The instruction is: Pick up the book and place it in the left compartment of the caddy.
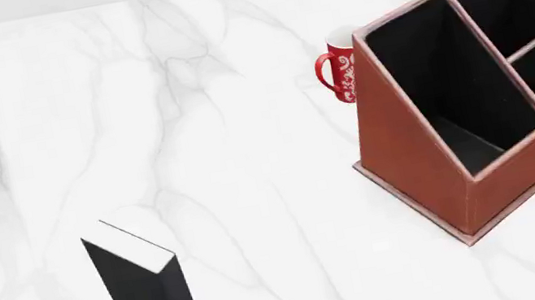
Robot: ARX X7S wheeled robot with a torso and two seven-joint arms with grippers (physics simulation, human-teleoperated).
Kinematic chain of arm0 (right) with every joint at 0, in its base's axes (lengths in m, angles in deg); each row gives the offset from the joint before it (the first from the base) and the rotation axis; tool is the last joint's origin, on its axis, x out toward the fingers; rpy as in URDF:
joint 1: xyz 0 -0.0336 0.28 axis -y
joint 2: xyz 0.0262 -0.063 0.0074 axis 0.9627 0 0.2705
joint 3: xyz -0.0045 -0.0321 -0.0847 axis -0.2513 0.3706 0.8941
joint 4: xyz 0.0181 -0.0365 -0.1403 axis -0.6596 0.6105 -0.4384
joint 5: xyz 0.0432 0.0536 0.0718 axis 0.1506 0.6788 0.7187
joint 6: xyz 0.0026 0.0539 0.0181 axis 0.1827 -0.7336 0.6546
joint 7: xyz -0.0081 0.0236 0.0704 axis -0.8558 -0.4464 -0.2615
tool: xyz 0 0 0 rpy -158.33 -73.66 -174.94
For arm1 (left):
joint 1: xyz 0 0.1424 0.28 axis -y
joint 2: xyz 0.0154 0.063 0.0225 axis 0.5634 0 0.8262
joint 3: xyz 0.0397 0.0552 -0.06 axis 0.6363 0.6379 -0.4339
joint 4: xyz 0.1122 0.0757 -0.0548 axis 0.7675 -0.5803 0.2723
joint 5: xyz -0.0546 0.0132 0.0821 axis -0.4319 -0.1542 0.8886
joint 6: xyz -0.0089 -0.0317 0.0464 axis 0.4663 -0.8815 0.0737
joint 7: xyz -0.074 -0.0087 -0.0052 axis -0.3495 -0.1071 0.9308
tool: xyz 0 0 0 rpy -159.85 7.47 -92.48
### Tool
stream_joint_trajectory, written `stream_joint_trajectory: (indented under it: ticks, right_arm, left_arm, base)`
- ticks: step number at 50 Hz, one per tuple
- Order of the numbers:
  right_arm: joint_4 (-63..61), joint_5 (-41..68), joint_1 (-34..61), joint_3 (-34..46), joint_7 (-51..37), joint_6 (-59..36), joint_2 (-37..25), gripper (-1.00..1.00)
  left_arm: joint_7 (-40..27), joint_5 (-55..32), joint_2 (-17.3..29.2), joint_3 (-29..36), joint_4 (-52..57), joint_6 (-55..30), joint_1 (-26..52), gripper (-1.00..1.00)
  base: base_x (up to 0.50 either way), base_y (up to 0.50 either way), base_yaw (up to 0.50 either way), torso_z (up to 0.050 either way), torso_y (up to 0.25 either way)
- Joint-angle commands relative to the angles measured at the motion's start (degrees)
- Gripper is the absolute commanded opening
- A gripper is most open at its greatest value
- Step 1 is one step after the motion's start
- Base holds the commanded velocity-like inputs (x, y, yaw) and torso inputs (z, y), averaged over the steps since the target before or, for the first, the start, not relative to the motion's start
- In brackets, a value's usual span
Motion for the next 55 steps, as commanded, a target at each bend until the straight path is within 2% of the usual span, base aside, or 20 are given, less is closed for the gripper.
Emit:
stream_joint_trajectory:
  ticks: [1, 6, 7, 8, 17, 31, 38, 44, 46, 55]
  right_arm:
    - [0.0, 0.1, -0.2, 1.2, -1.5, 0.2, -1.0, 1.00]
    - [-1.8, 0.5, -0.9, 2.0, -2.5, -0.8, -1.6, 1.00]
    - [0.0, -0.1, 0.0, 0.5, -1.3, 0.0, -0.6, 1.00]
    - [-1.8, -0.1, -0.9, 0.5, -1.3, -0.8, -0.6, 1.00]
    - [-4.4, 1.9, -1.2, 2.5, -3.1, -2.1, -2.5, 1.00]
    - [-26.3, 4.9, -2.4, 2.7, -5.4, -11.4, -4.5, 1.00]
    - [-35.9, 6.1, -2.3, 2.1, -7.1, -15.5, -5.2, 1.00]
    - [-43.4, 7.5, -2.0, -0.2, -9.4, -18.6, -5.6, 1.00]
    - [-45.3, 8.3, -1.9, -1.5, -10.1, -19.5, -5.8, 1.00]
    - [-50.1, 11.1, -1.7, -5.5, -11.7, -22.0, -7.4, 1.00]
  left_arm:
    - [-0.6, -1.5, 1.0, 0.8, 0.0, 0.3, -0.4, 1.00]
    - [-1.7, -1.7, 1.8, 1.3, 2.7, -2.2, -1.2, 1.00]
    - [-0.6, -0.1, 0.8, 0.2, 0.0, 0.0, -1.0, 1.00]
    - [-0.7, -0.4, 0.7, 0.1, 2.7, -1.6, -1.0, 1.00]
    - [-4.0, 0.8, 2.5, 2.9, 7.0, -4.0, -1.7, 1.00]
    - [-6.4, 1.4, 4.6, 3.9, 32.2, -16.0, -4.1, 1.00]
    - [-7.3, 0.5, 5.1, 3.3, 40.1, -20.3, -4.4, 1.00]
    - [-8.0, 0.0, 5.6, 3.1, 43.5, -21.9, -4.4, 1.00]
    - [-8.2, -0.1, 5.8, 3.1, 42.5, -19.7, -5.2, 1.00]
    - [-9.2, -0.5, 6.5, 3.3, 45.7, -21.3, -5.4, 1.00]
  base:
    - [0.00, 0.00, 0.00, 0.000, 0.000]
    - [0.00, 0.00, 0.00, 0.000, 0.000]
    - [0.00, 0.00, 0.00, 0.000, 0.000]
    - [0.00, 0.00, 0.00, 0.000, 0.000]
    - [0.00, 0.00, 0.00, 0.000, 0.000]
    - [0.00, 0.00, 0.00, 0.000, 0.000]
    - [0.00, 0.00, 0.00, 0.000, 0.000]
    - [0.00, 0.00, 0.00, 0.000, 0.000]
    - [0.00, 0.00, 0.00, 0.000, 0.000]
    - [0.00, 0.00, 0.00, 0.000, 0.000]
